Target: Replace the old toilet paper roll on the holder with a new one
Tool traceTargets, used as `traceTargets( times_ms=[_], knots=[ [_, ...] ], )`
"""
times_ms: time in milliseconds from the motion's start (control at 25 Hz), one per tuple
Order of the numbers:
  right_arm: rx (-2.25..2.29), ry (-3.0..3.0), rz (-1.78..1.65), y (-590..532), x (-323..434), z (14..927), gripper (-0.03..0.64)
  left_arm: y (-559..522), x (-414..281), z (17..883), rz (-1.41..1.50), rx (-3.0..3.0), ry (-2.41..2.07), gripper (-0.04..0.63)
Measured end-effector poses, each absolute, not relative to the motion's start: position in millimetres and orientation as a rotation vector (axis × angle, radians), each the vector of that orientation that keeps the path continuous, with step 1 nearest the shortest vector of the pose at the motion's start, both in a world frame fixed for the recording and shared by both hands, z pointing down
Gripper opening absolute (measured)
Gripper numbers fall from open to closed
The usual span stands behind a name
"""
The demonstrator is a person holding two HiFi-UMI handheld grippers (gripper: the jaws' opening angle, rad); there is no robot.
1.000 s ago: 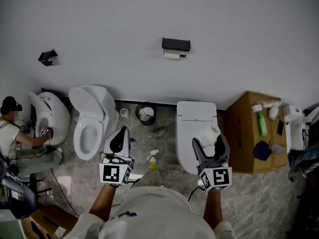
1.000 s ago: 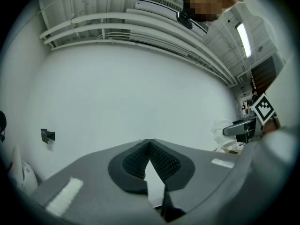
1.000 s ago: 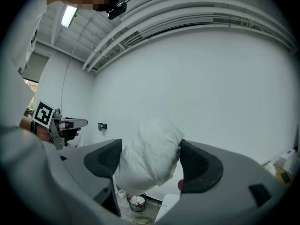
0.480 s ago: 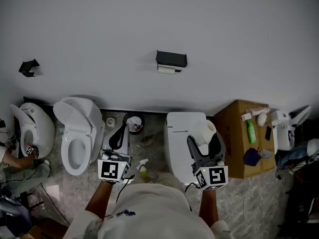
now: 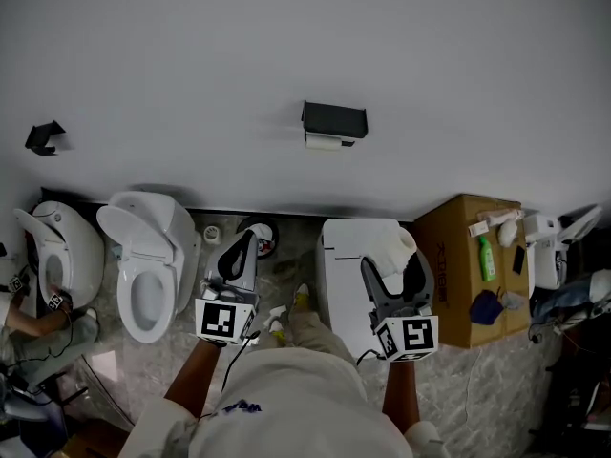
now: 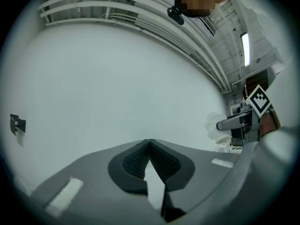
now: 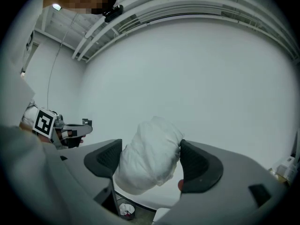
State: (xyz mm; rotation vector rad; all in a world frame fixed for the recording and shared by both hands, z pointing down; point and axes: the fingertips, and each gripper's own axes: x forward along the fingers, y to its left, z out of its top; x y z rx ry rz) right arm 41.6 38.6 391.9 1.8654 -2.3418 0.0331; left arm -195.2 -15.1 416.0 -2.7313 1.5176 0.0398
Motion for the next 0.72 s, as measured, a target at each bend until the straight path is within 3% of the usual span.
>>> traceTargets(
  times_ms=[480,720],
  knots=[
    [1.870,-2.374,0.031,-45,81,396,0.388,-92,-151,420,-0.058,-2.680,1.487,0.003],
    [1.840,-2.390,0.032,-76,102,413,0.388,-129,-118,464,-0.384,-2.594,1.427,0.040]
  ],
)
